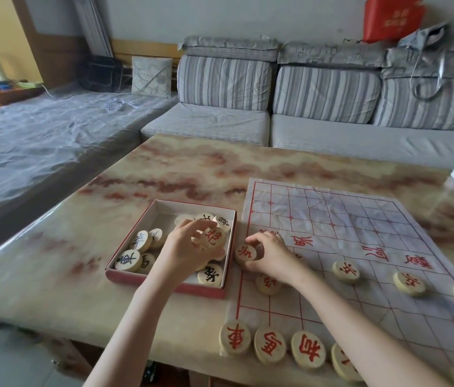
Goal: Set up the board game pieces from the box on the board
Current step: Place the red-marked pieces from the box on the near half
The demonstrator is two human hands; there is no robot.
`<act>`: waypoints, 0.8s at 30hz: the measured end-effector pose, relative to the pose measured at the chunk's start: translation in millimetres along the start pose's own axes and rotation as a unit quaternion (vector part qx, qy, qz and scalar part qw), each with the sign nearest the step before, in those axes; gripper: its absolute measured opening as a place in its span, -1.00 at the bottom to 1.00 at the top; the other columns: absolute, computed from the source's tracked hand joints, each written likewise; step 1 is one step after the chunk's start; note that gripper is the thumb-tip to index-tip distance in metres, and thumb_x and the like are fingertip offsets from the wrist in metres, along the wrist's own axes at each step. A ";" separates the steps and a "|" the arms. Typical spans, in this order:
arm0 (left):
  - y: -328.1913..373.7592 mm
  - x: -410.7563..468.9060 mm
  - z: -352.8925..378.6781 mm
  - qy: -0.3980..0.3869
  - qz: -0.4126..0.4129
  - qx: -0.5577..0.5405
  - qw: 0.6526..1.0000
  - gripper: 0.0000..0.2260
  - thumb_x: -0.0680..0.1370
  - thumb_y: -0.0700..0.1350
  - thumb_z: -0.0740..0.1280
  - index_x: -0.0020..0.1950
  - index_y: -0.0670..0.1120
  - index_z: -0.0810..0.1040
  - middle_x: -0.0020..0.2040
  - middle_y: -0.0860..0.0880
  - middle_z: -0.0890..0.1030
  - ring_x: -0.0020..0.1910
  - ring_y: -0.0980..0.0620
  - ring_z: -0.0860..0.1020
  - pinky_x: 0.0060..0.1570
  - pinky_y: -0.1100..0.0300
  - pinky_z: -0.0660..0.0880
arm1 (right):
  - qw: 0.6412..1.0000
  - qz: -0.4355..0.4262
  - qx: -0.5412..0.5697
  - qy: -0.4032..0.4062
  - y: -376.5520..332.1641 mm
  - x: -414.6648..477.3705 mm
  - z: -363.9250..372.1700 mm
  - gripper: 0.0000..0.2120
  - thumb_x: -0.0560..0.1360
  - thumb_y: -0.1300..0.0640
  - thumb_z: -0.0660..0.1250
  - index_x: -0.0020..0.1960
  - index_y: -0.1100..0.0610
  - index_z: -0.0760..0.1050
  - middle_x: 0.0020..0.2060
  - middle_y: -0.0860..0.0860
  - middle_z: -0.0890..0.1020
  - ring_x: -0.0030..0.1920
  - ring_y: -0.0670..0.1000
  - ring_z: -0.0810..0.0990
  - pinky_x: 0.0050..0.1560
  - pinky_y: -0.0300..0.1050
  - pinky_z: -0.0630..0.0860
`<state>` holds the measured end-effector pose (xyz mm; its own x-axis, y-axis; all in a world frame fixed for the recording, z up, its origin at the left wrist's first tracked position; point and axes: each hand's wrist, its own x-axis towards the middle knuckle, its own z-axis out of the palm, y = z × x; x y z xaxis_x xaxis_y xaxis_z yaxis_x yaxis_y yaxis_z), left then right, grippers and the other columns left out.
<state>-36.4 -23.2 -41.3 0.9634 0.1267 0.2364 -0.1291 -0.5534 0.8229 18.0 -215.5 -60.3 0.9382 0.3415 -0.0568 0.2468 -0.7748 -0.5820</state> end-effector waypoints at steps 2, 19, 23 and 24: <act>2.2 0.2 1.8 0.000 0.005 0.008 1.000 -0.60 0.25 -0.11 0.57 0.02 0.11 0.57 -0.02 0.01 0.53 -0.08 0.08 0.53 0.00 0.19 0.51 | 1.000 -0.002 0.019 0.013 2.2 -4.7 -5.8 -0.48 0.38 0.02 0.43 0.30 -0.01 0.39 0.21 -0.05 0.41 0.29 -0.04 0.29 0.23 -0.15 0.28; 82.4 -7.0 97.0 -0.108 0.098 0.059 0.988 -0.53 0.28 -0.05 0.54 0.16 0.06 0.54 0.05 0.07 0.51 -0.10 0.15 0.52 -0.14 0.43 0.44 | 0.990 0.020 0.096 0.103 77.0 -95.4 -93.2 -0.61 0.44 0.05 0.40 0.25 0.01 0.45 0.05 -0.10 0.55 -0.03 -0.16 0.46 -0.16 -0.48 0.36; 100.9 -12.6 129.8 -0.139 0.118 0.061 0.981 -0.54 0.29 -0.04 0.53 0.17 0.04 0.54 0.07 0.05 0.52 -0.14 0.21 0.49 -0.15 0.45 0.41 | 0.985 0.044 0.108 0.126 106.8 -119.1 -109.1 -0.61 0.40 -0.03 0.43 0.20 -0.03 0.46 0.01 -0.16 0.54 0.02 -0.15 0.48 -0.14 -0.42 0.33; 106.4 -14.8 137.7 -0.147 0.120 0.063 0.980 -0.54 0.30 -0.04 0.53 0.18 0.03 0.53 0.07 0.07 0.50 -0.12 0.21 0.48 -0.17 0.49 0.39 | 0.984 0.051 0.111 0.133 114.1 -125.5 -113.7 -0.62 0.40 -0.02 0.44 0.18 -0.05 0.46 0.00 -0.16 0.54 0.04 -0.14 0.49 -0.14 -0.41 0.33</act>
<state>-32.0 -197.3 -28.4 0.9370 -0.2526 0.2412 -0.3487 -0.6383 0.6863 -44.0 -407.2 -27.3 0.9928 0.0949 0.0730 0.1174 -0.6518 -0.7493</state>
